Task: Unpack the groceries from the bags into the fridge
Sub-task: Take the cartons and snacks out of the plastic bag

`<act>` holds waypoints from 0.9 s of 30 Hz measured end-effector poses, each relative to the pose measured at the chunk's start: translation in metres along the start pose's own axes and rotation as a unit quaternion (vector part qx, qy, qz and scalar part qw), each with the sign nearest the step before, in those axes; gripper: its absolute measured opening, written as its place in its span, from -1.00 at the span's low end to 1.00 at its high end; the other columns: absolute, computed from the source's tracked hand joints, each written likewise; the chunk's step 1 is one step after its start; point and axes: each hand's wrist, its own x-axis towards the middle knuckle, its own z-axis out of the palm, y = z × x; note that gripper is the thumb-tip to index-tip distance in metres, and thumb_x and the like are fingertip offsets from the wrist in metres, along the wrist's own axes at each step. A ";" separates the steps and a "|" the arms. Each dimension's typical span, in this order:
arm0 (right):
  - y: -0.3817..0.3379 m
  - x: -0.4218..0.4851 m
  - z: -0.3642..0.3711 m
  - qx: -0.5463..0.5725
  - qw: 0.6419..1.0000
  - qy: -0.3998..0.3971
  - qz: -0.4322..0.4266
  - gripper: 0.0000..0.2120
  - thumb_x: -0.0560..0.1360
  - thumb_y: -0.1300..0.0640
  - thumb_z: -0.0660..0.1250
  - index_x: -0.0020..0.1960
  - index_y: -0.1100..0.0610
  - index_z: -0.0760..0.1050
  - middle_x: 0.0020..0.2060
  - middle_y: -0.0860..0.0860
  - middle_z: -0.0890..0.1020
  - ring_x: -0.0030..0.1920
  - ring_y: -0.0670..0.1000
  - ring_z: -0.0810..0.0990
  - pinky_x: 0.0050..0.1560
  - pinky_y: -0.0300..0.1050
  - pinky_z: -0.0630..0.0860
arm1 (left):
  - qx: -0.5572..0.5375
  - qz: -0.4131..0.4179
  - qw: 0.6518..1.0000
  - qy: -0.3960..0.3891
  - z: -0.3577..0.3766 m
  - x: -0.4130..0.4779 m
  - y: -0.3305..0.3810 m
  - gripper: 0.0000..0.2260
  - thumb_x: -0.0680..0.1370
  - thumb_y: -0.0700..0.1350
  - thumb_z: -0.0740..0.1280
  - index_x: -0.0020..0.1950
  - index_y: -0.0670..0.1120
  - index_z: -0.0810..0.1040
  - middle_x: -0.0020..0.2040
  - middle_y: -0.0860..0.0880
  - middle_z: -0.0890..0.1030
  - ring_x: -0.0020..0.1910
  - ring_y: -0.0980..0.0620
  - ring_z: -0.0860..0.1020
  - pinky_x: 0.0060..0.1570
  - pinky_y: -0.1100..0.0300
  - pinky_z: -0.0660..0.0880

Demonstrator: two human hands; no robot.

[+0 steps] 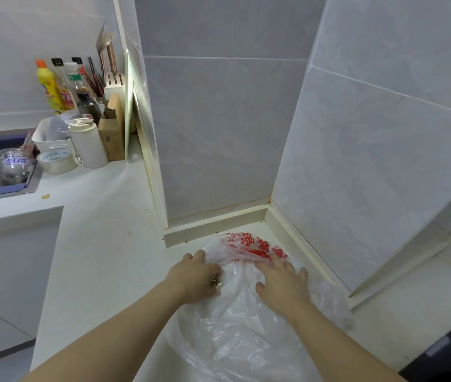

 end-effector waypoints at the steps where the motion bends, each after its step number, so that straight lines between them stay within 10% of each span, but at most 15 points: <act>1: 0.001 -0.001 -0.001 0.000 1.000 0.015 0.002 -0.55 0.55 0.01 0.13 0.43 -0.11 0.21 0.48 -0.03 0.19 0.44 0.07 0.19 0.40 0.22 0.04 | 0.002 0.006 1.000 -0.010 -0.001 0.000 -0.001 -0.60 0.49 0.12 0.30 0.31 0.13 0.37 0.25 -0.06 0.31 0.21 -0.11 0.32 0.16 0.07 0.43; 12: 0.010 -0.003 -0.011 0.092 0.994 0.057 0.007 -0.53 0.41 0.18 0.30 0.30 0.04 0.31 0.04 0.04 0.49 0.04 0.07 0.49 -0.05 -0.12 0.44 | -0.028 0.060 0.997 -0.030 -0.018 -0.010 -0.003 -0.54 0.38 -0.09 0.48 0.24 0.02 0.44 0.20 -0.05 0.38 -0.04 0.00 0.43 -0.14 0.24 0.37; 15: 0.013 -0.001 -0.005 0.110 0.994 0.006 0.023 -0.54 0.41 0.23 0.26 0.28 0.08 0.30 0.02 0.08 0.52 -0.07 0.07 0.47 -0.17 -0.13 0.42 | -0.121 0.080 0.989 0.008 -0.018 -0.014 -0.002 -0.61 0.34 -0.02 0.51 0.12 0.11 0.51 0.29 0.05 0.33 0.18 0.05 0.43 0.01 0.26 0.40; 19: 0.013 0.001 -0.005 0.085 0.996 0.006 0.026 -0.67 0.52 0.27 0.17 0.21 0.03 0.50 0.15 0.01 0.57 0.09 0.08 0.53 -0.07 -0.16 0.43 | -0.205 0.091 0.972 0.065 -0.026 -0.020 0.005 -0.72 0.32 0.04 0.51 -0.10 0.14 0.45 0.44 0.10 0.18 0.38 0.08 0.26 0.28 0.17 0.32; 27: 0.015 0.001 0.002 0.122 0.990 -0.020 -0.061 -0.82 0.54 0.22 0.13 -0.15 0.07 0.46 0.30 0.08 0.45 0.33 0.10 0.35 0.26 -0.11 0.35 | -0.013 0.172 0.976 0.133 -0.017 -0.013 0.024 -0.56 0.40 0.17 0.37 0.21 0.02 0.48 0.46 0.12 0.24 0.49 0.09 0.06 0.40 0.11 0.08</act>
